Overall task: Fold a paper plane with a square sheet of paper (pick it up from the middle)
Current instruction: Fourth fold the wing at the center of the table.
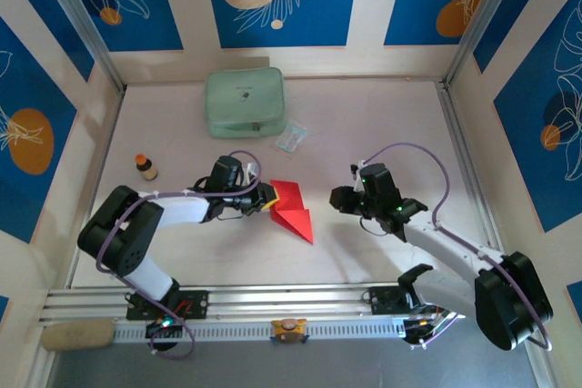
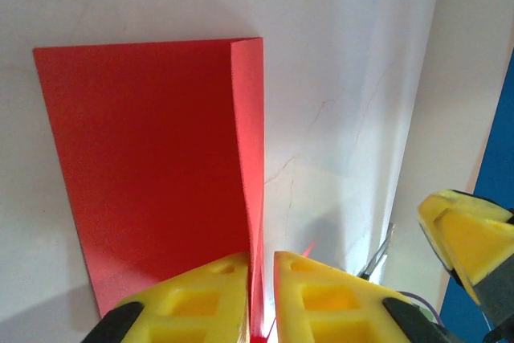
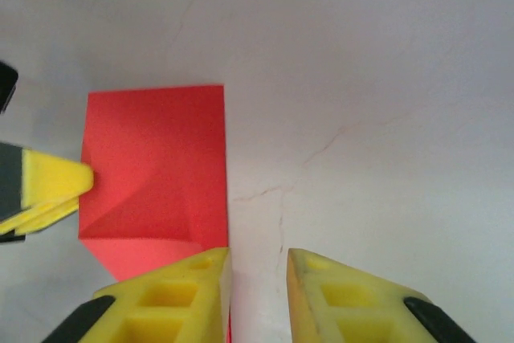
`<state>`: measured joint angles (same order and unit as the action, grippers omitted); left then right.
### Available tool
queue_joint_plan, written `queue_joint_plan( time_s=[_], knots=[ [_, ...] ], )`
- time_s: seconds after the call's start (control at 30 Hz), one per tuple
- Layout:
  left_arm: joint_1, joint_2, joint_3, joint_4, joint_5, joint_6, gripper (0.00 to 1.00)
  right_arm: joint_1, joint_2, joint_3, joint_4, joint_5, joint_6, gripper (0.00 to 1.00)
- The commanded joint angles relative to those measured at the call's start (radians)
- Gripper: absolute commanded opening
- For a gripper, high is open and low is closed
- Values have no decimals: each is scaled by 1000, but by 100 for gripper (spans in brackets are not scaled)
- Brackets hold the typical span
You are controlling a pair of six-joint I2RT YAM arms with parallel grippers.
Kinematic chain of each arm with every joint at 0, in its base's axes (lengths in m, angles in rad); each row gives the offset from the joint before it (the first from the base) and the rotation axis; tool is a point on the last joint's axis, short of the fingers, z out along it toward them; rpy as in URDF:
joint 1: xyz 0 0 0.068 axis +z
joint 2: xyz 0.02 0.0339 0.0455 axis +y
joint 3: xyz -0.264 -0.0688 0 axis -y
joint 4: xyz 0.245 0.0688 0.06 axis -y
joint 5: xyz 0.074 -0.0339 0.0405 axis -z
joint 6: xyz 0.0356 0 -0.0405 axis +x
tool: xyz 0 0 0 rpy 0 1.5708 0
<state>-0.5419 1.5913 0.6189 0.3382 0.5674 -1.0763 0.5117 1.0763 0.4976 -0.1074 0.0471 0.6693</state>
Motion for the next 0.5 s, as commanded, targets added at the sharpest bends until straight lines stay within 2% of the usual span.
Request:
queue_joint_plan(
  time_s=[0.0, 0.1, 0.2, 0.33, 0.47],
  knots=[
    [-8, 15, 21, 25, 35, -5, 17, 101, 20, -18, 47, 14, -50, 32],
    [-9, 20, 23, 34, 41, -6, 17, 258, 22, -45, 96, 210, -139, 43],
    [-10, 30, 26, 66, 58, -20, 18, 398, 31, -86, 184, 363, -259, 45],
    [-10, 34, 27, 73, 59, -25, 17, 526, 74, -122, 289, 474, -418, 45],
    [-10, 37, 32, 73, 58, -27, 15, 597, 149, -114, 334, 527, -540, 44]
  ],
)
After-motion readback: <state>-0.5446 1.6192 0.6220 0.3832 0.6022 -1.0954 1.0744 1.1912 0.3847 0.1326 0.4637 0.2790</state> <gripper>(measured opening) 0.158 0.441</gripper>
